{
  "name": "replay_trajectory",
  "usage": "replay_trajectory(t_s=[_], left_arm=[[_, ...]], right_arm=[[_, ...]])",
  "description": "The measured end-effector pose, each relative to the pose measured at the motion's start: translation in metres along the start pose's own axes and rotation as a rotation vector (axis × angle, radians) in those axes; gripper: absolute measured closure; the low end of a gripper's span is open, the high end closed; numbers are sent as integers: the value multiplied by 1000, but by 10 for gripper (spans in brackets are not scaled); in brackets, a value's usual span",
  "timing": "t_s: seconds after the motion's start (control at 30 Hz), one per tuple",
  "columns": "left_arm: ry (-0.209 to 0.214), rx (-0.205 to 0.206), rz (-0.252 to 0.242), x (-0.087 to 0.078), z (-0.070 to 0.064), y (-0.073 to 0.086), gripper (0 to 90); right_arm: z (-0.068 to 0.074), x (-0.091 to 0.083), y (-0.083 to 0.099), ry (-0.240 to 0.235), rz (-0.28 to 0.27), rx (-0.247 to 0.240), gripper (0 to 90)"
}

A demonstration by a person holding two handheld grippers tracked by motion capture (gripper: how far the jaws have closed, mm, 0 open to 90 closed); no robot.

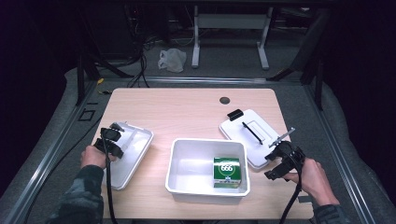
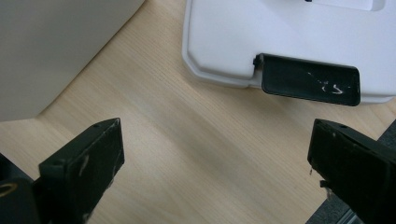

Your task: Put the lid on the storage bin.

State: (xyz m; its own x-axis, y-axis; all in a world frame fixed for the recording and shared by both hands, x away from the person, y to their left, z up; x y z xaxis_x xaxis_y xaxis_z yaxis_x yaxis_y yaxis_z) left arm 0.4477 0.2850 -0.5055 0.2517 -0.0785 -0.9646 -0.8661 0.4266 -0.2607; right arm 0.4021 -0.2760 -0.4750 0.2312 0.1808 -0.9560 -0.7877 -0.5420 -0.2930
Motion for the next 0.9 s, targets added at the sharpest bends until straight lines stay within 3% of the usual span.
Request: replay_trajectory(t_s=[0.27, 0.3, 0.4, 0.43, 0.47, 0.5, 0.53, 0.7, 0.87, 0.9], left_arm=[[38, 134, -47, -38, 4, -9, 893], [38, 134, -47, -38, 4, -9, 893], [70, 221, -63, -59, 2, -14, 893], [70, 221, -63, -59, 2, -14, 893], [74, 269, -76, -70, 1, -17, 893], [74, 269, -76, -70, 1, -17, 893], [87, 301, -87, -82, -2, -20, 893], [103, 369, -119, -106, -9, -28, 893], [102, 460, -134, -127, -25, -37, 893], [102, 460, -134, -127, -25, -37, 893]], right_arm=[[-4, 2, 1, 11, 6, -1, 31], [-4, 2, 1, 11, 6, -1, 31], [-5, 1, 2, 4, 6, 3, 31], [-5, 1, 2, 2, 8, 3, 32], [-5, 2, 3, 6, 8, 2, 32], [-5, 2, 3, 6, 8, 2, 32], [-6, 3, 3, 10, 9, 0, 32], [-8, 3, 4, 8, 12, 9, 33], [-10, 4, 5, 5, 17, 16, 34], [-10, 4, 5, 5, 17, 16, 34]])
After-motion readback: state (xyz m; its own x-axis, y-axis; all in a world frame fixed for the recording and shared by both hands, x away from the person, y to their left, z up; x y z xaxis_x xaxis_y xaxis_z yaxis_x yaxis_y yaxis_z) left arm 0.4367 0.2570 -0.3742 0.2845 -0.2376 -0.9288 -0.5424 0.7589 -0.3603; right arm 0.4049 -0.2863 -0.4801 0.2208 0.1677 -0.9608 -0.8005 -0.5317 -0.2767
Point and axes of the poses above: each handheld gripper's, and its own axes: x roughly forward along the jaws, y roughly out of its underside, z roughly to its left, the point moved 1 cm from there along x, roughly forward along the jaws, and after that the axes turned 6 degrees about x, right-handed, at the moved point
